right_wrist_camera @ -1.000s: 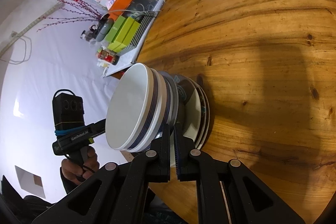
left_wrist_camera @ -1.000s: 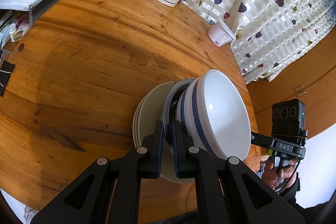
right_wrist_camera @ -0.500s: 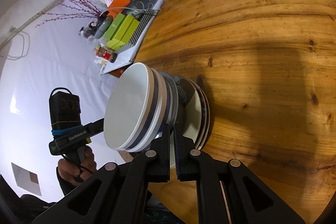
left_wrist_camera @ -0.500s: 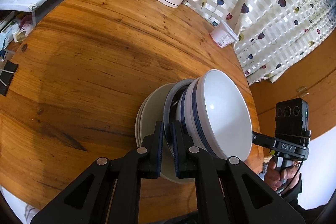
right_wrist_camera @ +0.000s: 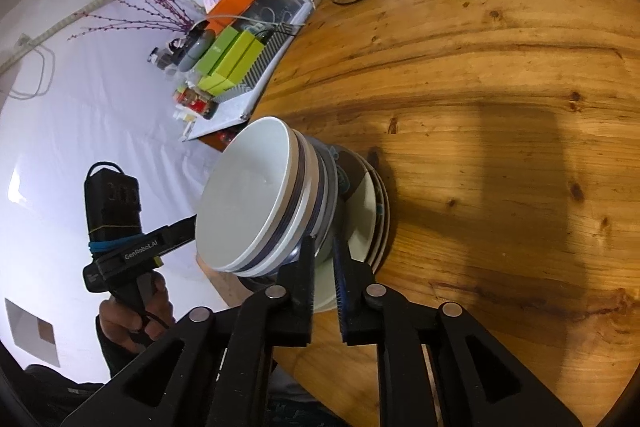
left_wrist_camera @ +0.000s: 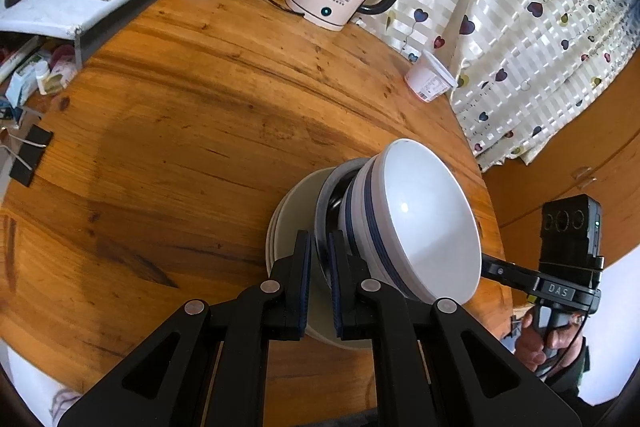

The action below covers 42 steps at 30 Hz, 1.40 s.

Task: Organize plates and bowls
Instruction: 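Lower the bowl stack onto the beige plates with both tools, then open both tools and withdraw them from the bowl stack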

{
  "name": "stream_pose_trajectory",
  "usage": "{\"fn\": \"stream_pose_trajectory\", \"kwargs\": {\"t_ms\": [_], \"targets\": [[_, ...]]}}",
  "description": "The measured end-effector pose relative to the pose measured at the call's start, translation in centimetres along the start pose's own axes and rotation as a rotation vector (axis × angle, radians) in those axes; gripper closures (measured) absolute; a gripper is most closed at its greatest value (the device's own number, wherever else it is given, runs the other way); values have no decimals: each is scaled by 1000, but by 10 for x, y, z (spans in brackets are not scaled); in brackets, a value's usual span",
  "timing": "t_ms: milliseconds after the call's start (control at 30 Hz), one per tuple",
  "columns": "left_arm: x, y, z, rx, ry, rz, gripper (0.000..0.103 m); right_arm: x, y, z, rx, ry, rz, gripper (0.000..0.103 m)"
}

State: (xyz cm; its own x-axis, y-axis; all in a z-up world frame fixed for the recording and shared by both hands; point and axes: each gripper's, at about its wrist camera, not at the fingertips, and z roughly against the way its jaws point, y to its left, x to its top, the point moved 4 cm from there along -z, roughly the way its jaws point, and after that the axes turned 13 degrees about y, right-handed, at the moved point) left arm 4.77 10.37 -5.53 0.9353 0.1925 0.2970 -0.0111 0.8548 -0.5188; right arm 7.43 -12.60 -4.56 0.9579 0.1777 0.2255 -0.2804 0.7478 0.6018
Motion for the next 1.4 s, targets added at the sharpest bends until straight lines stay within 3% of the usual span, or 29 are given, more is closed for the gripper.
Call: {"fn": "stream_pose_trajectory", "kwargs": {"t_ms": [67, 233, 533, 667, 833, 1167, 1400], "targets": [[-1, -1, 3, 14, -15, -6, 93, -3, 4, 3, -13, -11, 13, 88], [-9, -10, 12, 60, -53, -32, 92, -10, 15, 10, -55, -46, 56, 72], [-27, -26, 25, 136, -102, -72, 92, -26, 42, 15, -141, -74, 142, 59], [-36, -36, 29, 180, -124, -90, 83, -33, 54, 14, -176, -81, 178, 56], [-43, -46, 34, 249, -150, -112, 82, -38, 64, 14, -228, -93, 212, 47], [-50, -54, 36, 374, -179, -142, 78, -43, 76, 6, -324, -90, 266, 43], [-52, -56, 34, 420, -183, -149, 78, -42, 75, -1, -357, -73, 265, 42]]}}
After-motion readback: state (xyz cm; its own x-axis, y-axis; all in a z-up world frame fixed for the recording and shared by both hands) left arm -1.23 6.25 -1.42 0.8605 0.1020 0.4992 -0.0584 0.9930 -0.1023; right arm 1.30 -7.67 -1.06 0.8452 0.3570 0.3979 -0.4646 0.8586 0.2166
